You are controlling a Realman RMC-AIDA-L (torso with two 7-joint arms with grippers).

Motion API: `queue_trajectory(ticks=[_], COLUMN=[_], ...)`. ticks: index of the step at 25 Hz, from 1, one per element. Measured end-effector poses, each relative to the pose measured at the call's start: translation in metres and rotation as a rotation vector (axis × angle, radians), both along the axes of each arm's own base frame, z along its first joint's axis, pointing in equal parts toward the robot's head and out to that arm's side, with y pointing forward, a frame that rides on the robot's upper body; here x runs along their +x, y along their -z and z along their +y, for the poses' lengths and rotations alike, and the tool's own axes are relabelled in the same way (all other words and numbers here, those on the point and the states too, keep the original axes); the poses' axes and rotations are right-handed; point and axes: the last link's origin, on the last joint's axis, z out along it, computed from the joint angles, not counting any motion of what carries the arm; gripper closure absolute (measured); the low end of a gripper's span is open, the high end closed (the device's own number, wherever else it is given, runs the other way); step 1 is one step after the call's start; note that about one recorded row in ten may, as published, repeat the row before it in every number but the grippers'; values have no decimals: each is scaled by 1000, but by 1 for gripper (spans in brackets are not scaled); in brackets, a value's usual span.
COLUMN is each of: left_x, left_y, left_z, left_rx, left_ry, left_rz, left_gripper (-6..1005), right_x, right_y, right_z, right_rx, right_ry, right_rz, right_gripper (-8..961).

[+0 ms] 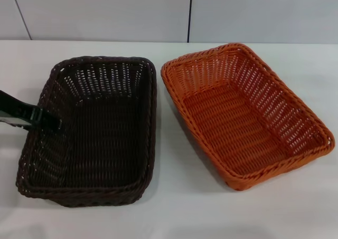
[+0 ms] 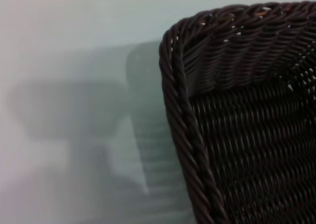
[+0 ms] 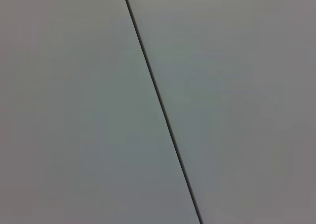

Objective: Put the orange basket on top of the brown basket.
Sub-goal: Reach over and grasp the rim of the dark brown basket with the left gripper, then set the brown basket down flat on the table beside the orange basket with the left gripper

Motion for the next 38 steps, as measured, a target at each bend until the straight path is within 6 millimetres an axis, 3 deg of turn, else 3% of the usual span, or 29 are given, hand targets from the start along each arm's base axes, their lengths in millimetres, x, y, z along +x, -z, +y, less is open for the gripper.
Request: queue_trajectory(ticks=[4, 16, 22, 28, 31, 38], left_x=[-1, 4, 10, 20, 38, 51], left_y=[-1, 0, -6, -29, -47, -40], left_z=[2, 7, 8, 5, 2, -3], left_rx=[17, 29, 14, 9, -28, -205], left_ry=[10, 50, 90, 144, 219, 329], left_rz=[1, 6, 15, 26, 19, 37], left_gripper=[178, 643, 764, 771, 775, 794], right_x=[2, 7, 8, 9, 8, 7], right_y=[1, 0, 2, -2, -4, -4], right_z=[1, -2, -3, -3, -2, 1], right_rx=[-9, -14, -14, -7, -4, -16], right_ry=[12, 31, 32, 31, 26, 28], right_rz=[3, 8, 9, 13, 22, 21], right_gripper=[246, 246, 246, 246, 246, 246])
